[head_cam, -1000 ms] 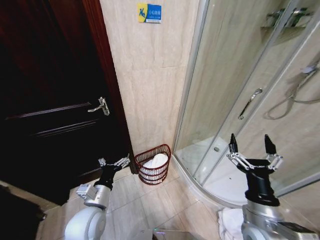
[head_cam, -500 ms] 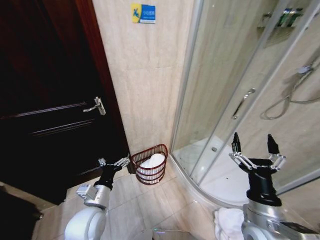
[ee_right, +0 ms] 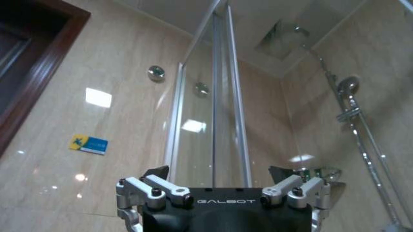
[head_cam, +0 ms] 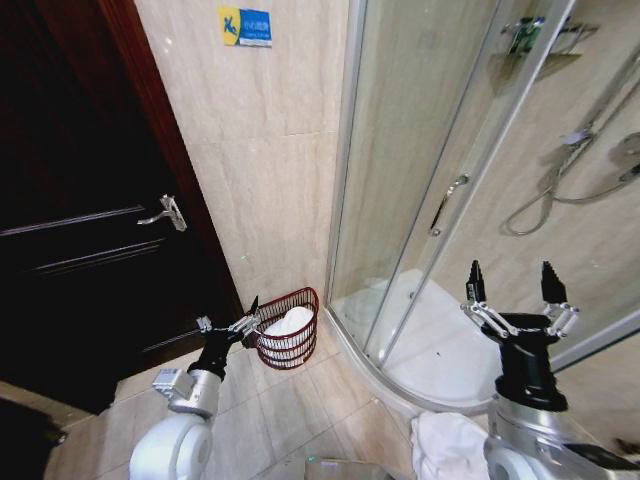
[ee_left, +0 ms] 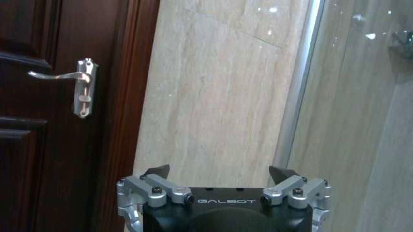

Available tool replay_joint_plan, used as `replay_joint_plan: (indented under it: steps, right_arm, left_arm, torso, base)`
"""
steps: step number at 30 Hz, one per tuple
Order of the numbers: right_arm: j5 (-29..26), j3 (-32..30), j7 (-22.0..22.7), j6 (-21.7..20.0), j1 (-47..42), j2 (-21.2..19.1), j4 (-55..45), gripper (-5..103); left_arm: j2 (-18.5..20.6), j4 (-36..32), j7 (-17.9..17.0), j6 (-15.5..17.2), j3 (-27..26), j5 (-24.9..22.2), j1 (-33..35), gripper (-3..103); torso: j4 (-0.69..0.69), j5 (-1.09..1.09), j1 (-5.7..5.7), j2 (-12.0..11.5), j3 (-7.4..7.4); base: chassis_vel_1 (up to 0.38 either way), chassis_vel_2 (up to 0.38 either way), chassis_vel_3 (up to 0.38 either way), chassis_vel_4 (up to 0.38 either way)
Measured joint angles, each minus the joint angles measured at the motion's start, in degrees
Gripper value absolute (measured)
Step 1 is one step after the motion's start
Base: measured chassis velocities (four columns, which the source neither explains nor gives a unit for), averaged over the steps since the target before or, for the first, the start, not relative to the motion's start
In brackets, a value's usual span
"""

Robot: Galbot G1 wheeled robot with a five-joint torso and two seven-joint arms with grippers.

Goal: Discard the used towel into the hamper.

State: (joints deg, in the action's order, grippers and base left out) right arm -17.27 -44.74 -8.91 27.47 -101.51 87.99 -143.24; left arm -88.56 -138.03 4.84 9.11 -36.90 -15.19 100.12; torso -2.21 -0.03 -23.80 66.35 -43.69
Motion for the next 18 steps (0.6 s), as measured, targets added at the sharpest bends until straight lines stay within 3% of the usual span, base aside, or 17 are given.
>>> replay_joint_plan:
  steps: [18]
  right_arm:
    - [0.0, -0.1, 0.7, -0.3, -0.2, -0.3, 0.0, 100]
  left_arm:
    - [0.0, 0.0, 0.0, 0.0, 0.0, 0.0, 0.0, 100]
  torso:
    - [0.01, 0.03, 0.0, 0.0, 0.0]
  base:
    - [-0.074, -0.082, -0.075, -0.073]
